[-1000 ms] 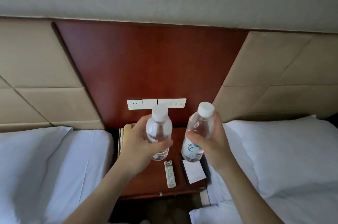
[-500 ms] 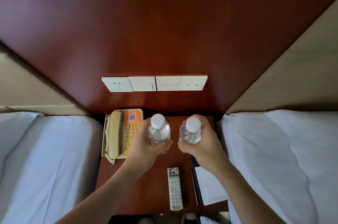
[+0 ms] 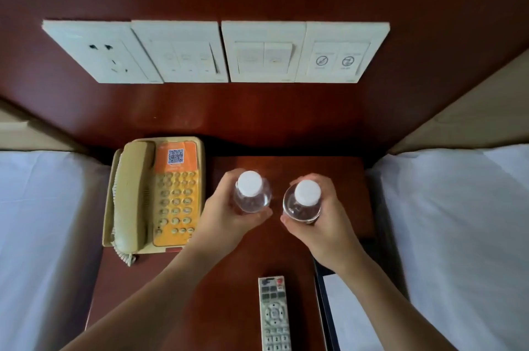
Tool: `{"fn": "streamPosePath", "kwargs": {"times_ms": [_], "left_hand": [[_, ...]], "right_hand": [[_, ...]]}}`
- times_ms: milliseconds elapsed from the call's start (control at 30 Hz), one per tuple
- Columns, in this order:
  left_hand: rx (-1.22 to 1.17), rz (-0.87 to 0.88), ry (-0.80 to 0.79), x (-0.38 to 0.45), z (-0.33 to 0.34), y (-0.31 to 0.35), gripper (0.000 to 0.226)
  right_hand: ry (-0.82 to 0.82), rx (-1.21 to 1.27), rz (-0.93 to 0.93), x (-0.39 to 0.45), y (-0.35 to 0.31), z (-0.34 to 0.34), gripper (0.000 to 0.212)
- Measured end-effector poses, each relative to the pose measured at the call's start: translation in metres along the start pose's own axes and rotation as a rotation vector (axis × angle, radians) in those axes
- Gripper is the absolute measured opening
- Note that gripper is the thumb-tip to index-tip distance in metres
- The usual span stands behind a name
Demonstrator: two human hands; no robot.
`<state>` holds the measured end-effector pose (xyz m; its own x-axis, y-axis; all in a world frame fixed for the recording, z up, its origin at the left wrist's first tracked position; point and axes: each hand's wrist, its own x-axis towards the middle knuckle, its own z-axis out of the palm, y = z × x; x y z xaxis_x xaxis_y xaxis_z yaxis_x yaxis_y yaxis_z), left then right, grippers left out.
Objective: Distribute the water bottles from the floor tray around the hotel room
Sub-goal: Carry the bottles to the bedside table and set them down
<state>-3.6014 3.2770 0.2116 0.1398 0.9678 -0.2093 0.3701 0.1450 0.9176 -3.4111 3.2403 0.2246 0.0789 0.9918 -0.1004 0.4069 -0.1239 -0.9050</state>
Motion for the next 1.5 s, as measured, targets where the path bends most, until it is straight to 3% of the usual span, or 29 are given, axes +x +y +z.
{"fn": "streamPosePath", "kwargs": {"times_ms": [200, 333, 533, 800, 1000, 1100, 1500], "left_hand": [[0.156, 0.048, -0.104, 0.009, -0.007, -0.014, 0.074], [0.324, 0.002, -0.234, 0.022, -0.013, -0.018, 0.067], [0.253, 0.052, -0.157, 0.045, -0.002, -0.018, 0.060], [0.195, 0.096, -0.066, 0.083, 0.010, -0.016, 0.067], [0.475, 0.054, -0.244, 0.099, -0.005, -0.022, 0.046], [0.527, 0.081, -0.274, 0.106, -0.006, -0.022, 0.048], [0.483, 0.056, -0.209, 0.111, -0.001, -0.030, 0.058]], "right_hand": [[0.001, 0.017, 0.011, -0.006, 0.031, 0.015, 0.068], [0.029, -0.002, 0.158, -0.015, 0.062, 0.023, 0.064], [0.145, -0.045, 0.107, 0.016, 0.063, 0.025, 0.056], [-0.033, -0.115, 0.025, 0.080, 0.057, 0.010, 0.061], [-0.238, -0.246, 0.051, 0.097, 0.062, -0.002, 0.065], [-0.313, -0.304, 0.067, 0.108, 0.064, -0.006, 0.065], [-0.313, -0.352, 0.117, 0.121, 0.067, -0.005, 0.067]]}}
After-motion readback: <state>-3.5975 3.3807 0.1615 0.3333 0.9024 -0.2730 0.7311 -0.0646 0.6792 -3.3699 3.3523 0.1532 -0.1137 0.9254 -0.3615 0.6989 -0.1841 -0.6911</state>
